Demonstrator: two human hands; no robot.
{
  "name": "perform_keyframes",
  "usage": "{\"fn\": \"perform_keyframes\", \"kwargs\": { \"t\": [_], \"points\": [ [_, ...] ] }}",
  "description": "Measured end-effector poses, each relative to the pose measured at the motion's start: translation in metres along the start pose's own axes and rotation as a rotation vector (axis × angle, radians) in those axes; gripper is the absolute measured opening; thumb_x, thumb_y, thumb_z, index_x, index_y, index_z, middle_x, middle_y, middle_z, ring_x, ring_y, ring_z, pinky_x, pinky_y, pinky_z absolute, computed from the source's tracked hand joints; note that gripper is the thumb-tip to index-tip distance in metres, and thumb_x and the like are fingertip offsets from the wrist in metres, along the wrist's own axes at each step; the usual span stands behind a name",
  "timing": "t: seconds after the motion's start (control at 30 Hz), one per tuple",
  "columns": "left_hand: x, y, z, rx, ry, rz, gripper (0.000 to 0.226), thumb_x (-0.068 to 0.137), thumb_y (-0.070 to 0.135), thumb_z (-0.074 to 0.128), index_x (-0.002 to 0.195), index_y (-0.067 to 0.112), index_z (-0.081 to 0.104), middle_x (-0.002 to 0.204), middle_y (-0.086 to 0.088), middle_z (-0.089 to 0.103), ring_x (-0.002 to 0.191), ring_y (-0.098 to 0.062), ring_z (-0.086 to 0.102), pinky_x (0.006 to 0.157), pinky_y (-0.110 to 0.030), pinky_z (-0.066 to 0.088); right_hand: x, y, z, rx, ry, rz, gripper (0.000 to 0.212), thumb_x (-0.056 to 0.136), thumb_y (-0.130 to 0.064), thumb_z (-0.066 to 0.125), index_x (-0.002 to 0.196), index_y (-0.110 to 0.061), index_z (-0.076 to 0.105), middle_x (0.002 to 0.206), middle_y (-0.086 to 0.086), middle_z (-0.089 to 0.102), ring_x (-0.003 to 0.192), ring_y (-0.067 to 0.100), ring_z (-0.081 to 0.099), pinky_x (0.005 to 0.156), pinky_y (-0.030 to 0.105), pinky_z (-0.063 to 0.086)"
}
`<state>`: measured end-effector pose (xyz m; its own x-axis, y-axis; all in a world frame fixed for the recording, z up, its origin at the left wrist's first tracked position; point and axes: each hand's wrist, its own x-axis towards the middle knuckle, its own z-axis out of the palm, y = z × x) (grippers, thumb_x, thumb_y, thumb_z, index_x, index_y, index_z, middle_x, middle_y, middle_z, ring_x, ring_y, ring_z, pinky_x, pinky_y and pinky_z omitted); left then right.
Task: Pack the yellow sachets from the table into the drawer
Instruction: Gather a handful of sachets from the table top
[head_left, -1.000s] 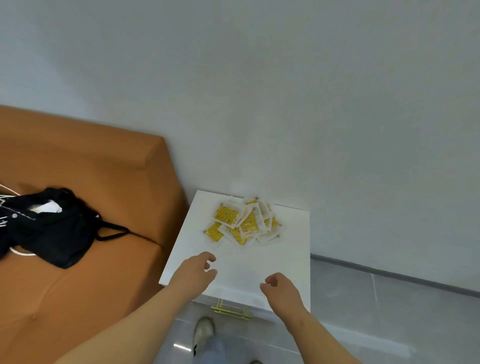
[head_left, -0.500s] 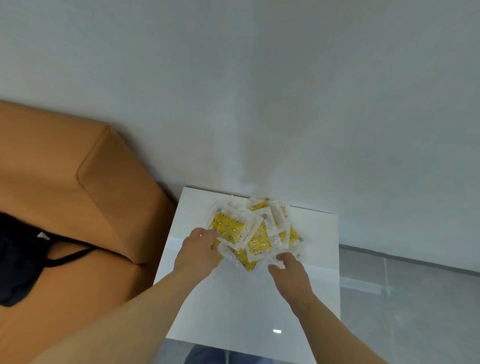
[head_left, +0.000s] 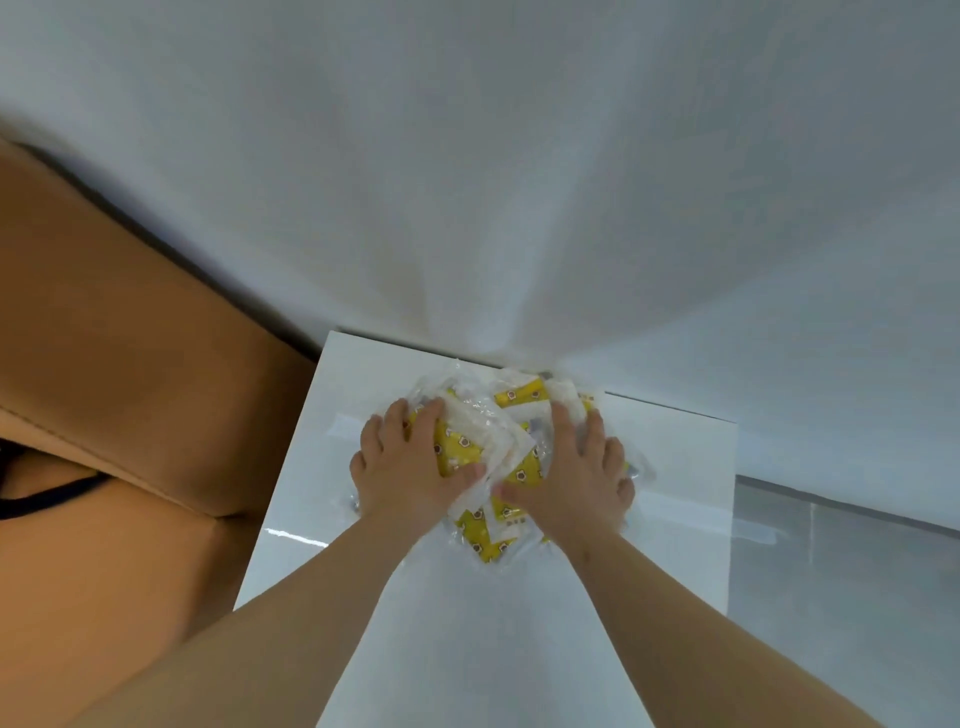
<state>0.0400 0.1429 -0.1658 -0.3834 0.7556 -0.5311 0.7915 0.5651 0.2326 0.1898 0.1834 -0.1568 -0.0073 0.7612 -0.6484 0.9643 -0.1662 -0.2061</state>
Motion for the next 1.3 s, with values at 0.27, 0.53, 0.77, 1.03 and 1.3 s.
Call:
{"fn": "perform_keyframes", "kwargs": {
  "t": [0.27, 0.53, 0.77, 1.03, 1.3],
  "points": [
    [0.004, -0.021, -0.009, -0.078, 0.003, 0.17, 0.081, 0.067, 0.043, 0.076, 0.135, 0.038, 0.032, 0.132, 0.003, 0.037, 0.124, -0.026, 0.035, 0.101, -0.037, 0.034, -0.003, 0.01, -0.001, 0.087, 0.113, -0.073, 0.075, 0.081, -0.046, 0.065, 0.143, -0.033, 0.024, 0.158, -0.004, 0.007, 0.144, 0.026, 0.007, 0.115, 0.049, 0.017],
    [-0.03, -0.032, -0.007, 0.087, 0.023, 0.059, 0.072, 0.078, 0.051, 0.064, 0.139, 0.032, 0.03, 0.128, 0.002, 0.046, 0.118, -0.021, 0.041, 0.091, -0.032, 0.042, -0.016, 0.026, 0.002, 0.108, 0.181, -0.133, 0.058, 0.086, -0.035, 0.061, 0.136, -0.021, 0.035, 0.151, -0.004, 0.027, 0.14, 0.021, 0.024, 0.109, 0.042, 0.034],
    [-0.044, -0.027, 0.007, 0.264, 0.158, 0.135, 0.063, 0.047, 0.057, 0.083, 0.101, 0.032, 0.065, 0.12, -0.004, 0.055, 0.114, -0.029, 0.048, 0.093, -0.059, 0.038, -0.041, 0.045, 0.006, 0.019, 0.106, -0.097, 0.052, 0.09, -0.037, 0.055, 0.135, -0.023, 0.034, 0.157, -0.003, 0.011, 0.145, 0.021, 0.011, 0.109, 0.037, 0.032],
    [-0.006, 0.004, -0.012, -0.037, 0.261, 0.533, 0.039, 0.071, 0.041, 0.072, 0.085, 0.005, 0.065, 0.122, -0.014, 0.059, 0.101, -0.033, 0.063, 0.08, -0.042, 0.053, -0.045, 0.055, -0.002, 0.354, 0.38, 0.004, 0.03, 0.084, -0.025, 0.063, 0.102, -0.002, 0.055, 0.115, 0.008, 0.05, 0.107, 0.025, 0.045, 0.091, 0.034, 0.037],
    [0.004, 0.005, -0.019, 0.235, -0.151, 0.231, 0.099, 0.075, 0.061, 0.062, 0.148, 0.034, 0.0, 0.158, 0.004, -0.002, 0.145, -0.023, 0.003, 0.111, -0.051, 0.021, -0.005, 0.015, -0.018, 0.276, 0.119, -0.077, 0.044, 0.087, -0.035, 0.058, 0.124, -0.011, 0.051, 0.154, 0.006, 0.021, 0.138, 0.027, 0.022, 0.109, 0.039, 0.026]
  ]
}}
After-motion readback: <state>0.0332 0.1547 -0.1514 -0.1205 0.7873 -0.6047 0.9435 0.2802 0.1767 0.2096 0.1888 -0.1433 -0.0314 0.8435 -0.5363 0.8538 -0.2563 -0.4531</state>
